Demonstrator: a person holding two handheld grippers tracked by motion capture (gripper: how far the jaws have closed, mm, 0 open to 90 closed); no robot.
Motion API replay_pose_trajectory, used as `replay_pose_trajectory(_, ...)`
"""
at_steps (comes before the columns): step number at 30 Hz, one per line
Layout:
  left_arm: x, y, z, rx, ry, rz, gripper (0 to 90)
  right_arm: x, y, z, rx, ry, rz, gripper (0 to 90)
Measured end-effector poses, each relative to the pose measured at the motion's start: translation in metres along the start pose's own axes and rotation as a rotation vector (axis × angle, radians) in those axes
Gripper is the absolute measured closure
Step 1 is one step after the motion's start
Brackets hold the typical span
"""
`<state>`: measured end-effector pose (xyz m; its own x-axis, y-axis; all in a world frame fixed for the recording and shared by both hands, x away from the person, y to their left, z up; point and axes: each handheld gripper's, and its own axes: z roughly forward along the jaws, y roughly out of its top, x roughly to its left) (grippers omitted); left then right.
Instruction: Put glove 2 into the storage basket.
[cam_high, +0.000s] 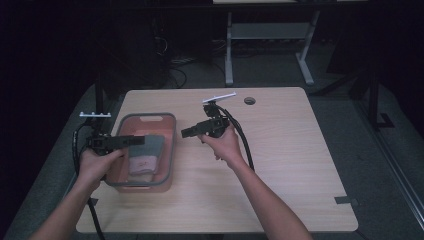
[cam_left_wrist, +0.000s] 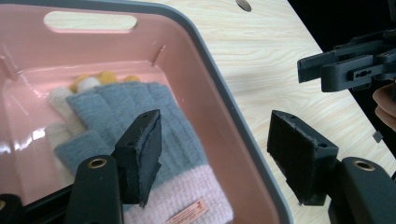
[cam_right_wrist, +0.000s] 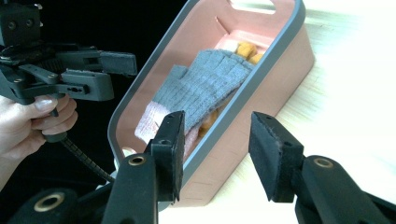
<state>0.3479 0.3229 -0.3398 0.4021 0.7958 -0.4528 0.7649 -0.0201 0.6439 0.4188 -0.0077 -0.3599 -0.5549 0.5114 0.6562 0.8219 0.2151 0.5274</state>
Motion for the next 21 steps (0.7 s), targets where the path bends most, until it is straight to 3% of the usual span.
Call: replay_pose_trajectory(21, -0.028, 0.009, 0.027, 0.016, -0.032, 0.030, 25.2, -0.022, -0.011, -0.033, -0.034, -0.029, 0.032, 51.9)
